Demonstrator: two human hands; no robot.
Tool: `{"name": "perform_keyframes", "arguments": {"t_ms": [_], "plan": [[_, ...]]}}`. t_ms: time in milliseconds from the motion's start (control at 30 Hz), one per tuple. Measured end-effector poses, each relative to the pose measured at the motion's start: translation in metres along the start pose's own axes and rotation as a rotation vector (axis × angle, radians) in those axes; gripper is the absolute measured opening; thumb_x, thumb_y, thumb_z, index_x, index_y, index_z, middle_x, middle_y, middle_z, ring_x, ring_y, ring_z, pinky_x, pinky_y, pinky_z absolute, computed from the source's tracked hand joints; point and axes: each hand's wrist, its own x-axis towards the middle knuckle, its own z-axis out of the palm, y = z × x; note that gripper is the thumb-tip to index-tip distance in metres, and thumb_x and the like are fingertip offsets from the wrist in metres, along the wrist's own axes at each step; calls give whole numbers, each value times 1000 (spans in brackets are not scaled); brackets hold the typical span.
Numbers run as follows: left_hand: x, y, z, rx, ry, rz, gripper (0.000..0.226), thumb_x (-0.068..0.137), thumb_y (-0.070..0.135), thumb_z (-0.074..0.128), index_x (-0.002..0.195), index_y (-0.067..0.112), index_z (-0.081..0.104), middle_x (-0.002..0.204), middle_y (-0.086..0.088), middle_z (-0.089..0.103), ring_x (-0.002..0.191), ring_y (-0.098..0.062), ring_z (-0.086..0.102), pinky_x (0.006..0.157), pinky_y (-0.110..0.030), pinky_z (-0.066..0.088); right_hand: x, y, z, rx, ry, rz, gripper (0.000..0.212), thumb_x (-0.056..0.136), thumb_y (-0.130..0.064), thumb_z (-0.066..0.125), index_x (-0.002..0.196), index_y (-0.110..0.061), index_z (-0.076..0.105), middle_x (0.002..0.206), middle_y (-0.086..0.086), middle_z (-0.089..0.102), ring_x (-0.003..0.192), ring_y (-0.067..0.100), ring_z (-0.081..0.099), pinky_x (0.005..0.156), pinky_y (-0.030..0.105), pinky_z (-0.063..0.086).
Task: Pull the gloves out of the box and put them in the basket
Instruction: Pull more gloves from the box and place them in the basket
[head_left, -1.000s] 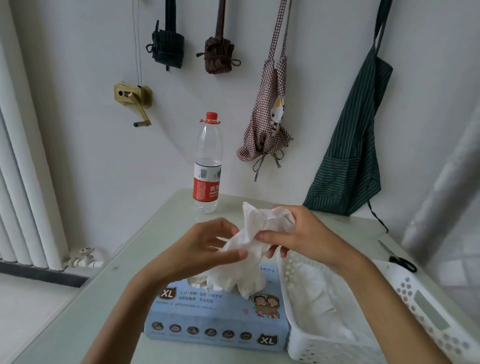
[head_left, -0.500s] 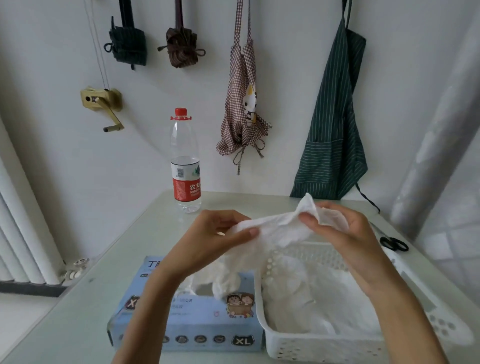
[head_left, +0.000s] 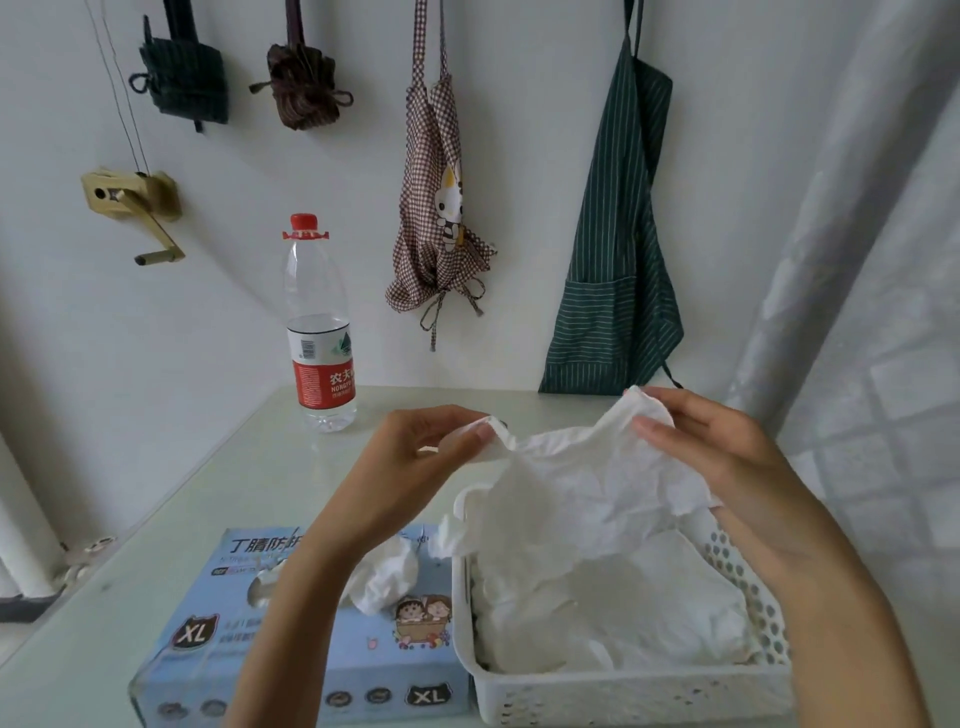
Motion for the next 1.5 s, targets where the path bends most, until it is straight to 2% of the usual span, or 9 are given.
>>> {"name": "perform_keyframes", "arguments": {"t_ms": [133,233,367,567,800,933,1067,1300,1500], "plan": [[10,5,-8,68,-98,-3,17,92,26,54,99,25,70,92,13,73,83,3,64,73,-13,48,2,4,-1,61,88,25,21,80,-25,68,100,-18,69,90,1,70,94,21,64,93,37,46],[11,14,-13,79,-181,-49,19,93,19,53,105,19,68,101,-2,71,89,-10,64,80,-23,52,6,-8,-7,-38,161,-13,6,88,-18,64,94,-17,65,68,-10,65,69,6,59,66,15,48],[15,26,-7,163,-165,-47,20,91,7,59,109,7,67,100,-9,70,77,5,64,76,-10,49,12,-26,-15,-368,277,-168,6,91,-23,61,87,-25,59,85,-3,66,76,9,60,70,21,49],[3,47,4,154,189,18,14,87,17,66,80,20,54,86,-3,70,82,-13,68,78,-28,55,-11,-51,-12,-563,315,-459,4,95,-19,55,98,-18,54,85,-12,62,74,1,59,65,10,44],[-19,84,-1,538,426,166,15,90,22,60,82,34,64,78,23,61,76,6,56,64,-20,44,-38,-63,-8,-347,304,-456,25,91,-17,61,107,-18,41,77,-11,64,62,3,60,59,14,48],[4,61,14,765,129,25,16,91,23,59,87,36,68,89,13,64,86,-11,62,74,-32,52,-20,-21,-32,-448,286,-156,24,88,-19,66,101,-17,46,87,-11,62,65,-5,59,53,12,45],[32,5,59,880,-207,-41,17,91,22,58,92,34,71,102,12,69,94,-11,64,75,-26,47,-3,45,-54,-830,179,98,20,88,-19,65,94,-16,45,93,2,61,80,16,59,58,18,38],[43,-30,92,972,-175,181,26,93,26,56,119,27,58,124,7,59,109,-15,54,82,-27,43,1,83,-63,-1226,143,106,8,96,-20,50,93,-20,43,95,3,61,82,27,59,64,32,43],[20,-24,73,1039,-347,-9,44,90,56,47,92,16,67,91,0,69,82,-19,64,81,-35,53,5,92,-64,-1389,93,-7,8,98,-14,43,93,-20,44,79,-3,55,63,19,52,48,25,32]]}}
